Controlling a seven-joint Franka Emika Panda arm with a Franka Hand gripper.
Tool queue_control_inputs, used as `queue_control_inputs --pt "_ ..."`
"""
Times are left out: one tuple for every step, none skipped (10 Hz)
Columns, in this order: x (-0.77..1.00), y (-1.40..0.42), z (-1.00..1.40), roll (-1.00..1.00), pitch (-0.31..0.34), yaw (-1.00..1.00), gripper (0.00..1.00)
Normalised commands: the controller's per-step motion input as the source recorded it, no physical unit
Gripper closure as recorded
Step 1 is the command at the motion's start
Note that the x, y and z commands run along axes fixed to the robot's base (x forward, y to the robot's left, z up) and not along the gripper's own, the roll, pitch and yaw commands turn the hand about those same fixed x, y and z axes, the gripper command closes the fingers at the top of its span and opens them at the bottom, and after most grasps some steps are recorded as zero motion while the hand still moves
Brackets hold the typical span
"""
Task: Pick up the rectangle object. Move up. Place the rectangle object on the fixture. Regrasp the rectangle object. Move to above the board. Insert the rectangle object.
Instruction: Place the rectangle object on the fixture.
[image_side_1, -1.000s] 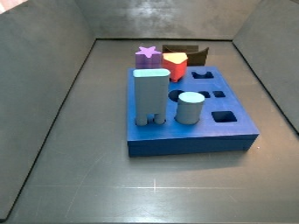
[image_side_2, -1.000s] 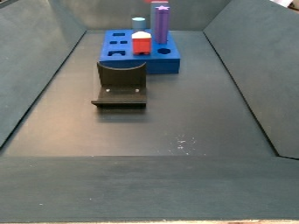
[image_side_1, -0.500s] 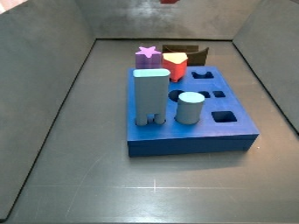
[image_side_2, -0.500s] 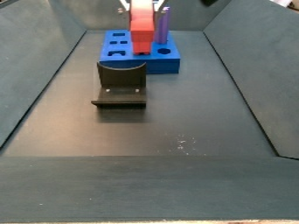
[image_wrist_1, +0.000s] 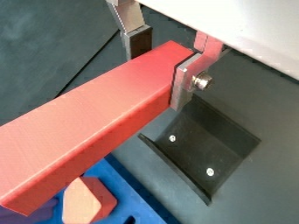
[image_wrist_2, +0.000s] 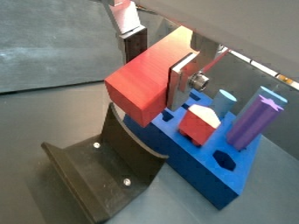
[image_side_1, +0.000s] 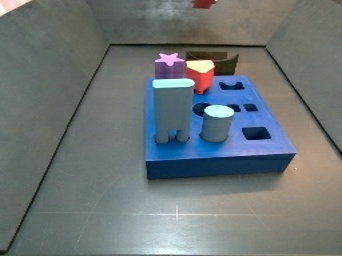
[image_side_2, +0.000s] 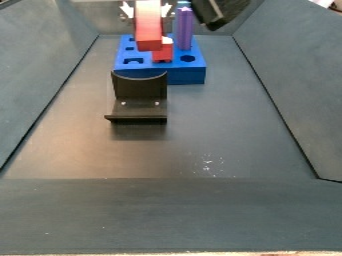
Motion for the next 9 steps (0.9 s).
queue_control_inputs --pt "0.35 0.04 -0.01 -0.18 0.075 -0.11 1.0" --pt "0.26 0.05 -0.01 -0.18 0.069 -0.1 1.0" --pt "0.19 0.05 -0.01 -0.17 0.065 -0.08 1.0" --pt "0.13 0.08 -1.0 -1.0 0.015 -0.07 1.0" --pt "0.13 0.08 -1.0 -1.0 0.005 -0.08 1.0" --pt "0.13 0.09 -1.0 -1.0 0.018 -0.09 1.0" --pt "0.15 0.09 -1.0 -1.0 0.055 -0.09 1.0" --pt "0.16 0.1 -1.0 -1.0 0.077 -0.09 1.0" --pt "0.17 0.11 -1.0 -0.92 0.085 -0.11 1.0"
